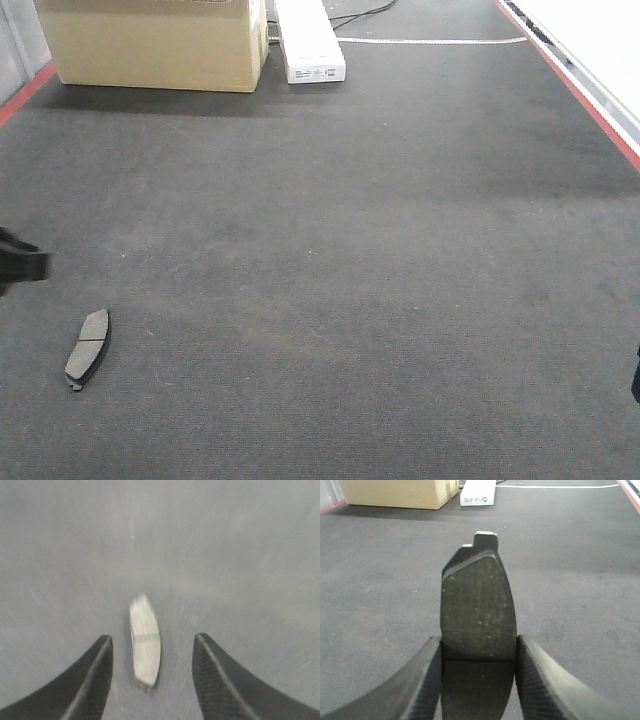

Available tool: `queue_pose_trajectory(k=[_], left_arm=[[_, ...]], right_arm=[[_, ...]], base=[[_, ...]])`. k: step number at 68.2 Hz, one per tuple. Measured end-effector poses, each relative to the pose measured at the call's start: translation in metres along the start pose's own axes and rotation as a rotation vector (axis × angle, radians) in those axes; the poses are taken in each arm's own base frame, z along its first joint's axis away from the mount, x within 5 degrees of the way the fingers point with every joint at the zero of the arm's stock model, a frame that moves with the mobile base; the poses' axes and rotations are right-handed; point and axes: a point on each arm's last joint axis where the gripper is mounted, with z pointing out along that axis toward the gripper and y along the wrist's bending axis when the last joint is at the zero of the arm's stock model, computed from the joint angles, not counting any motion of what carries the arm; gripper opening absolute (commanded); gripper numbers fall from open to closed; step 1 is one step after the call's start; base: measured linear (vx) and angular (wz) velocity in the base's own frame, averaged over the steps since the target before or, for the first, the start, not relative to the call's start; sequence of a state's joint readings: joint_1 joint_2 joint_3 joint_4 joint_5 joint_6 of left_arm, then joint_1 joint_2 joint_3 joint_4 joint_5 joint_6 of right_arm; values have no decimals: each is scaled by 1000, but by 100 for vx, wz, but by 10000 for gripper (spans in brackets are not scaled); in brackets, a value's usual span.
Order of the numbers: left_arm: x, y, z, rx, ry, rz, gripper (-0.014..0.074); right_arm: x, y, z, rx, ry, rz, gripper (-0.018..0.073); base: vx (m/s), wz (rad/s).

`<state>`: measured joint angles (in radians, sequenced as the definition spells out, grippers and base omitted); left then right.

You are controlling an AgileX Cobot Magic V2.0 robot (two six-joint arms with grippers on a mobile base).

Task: Move and align brake pads A on conveyor
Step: 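Raise the open left gripper away from the placed pad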

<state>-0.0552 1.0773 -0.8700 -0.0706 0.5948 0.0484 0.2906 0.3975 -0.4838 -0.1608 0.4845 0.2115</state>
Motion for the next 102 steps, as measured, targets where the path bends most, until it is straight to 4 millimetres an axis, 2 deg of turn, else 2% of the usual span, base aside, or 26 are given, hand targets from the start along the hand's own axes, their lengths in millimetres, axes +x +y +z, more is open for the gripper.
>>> queue_pose_trajectory(k=[9,23,32,41,48,102], left_arm=[[27,-1,-45,-1,-151,6,363],[79,-2,-89,-3,-313,25,363],[107,-3,-104,-2,-374,32,363],[126,-3,-102,-1,-378,33,363],[131,-2,-99,-1,-375,33,363],[131,-2,-100,-1,-381,33,363]], right_arm=[[0,0,0,0,0,0,-7],[0,0,0,0,0,0,-7],[0,0,0,0,0,0,-7],[0,0,0,0,0,0,-7],[0,0,0,0,0,0,-7],[0,0,0,0,0,0,-7]], base=[[0,0],[0,0],[0,0],[0,0],[0,0],[0,0]])
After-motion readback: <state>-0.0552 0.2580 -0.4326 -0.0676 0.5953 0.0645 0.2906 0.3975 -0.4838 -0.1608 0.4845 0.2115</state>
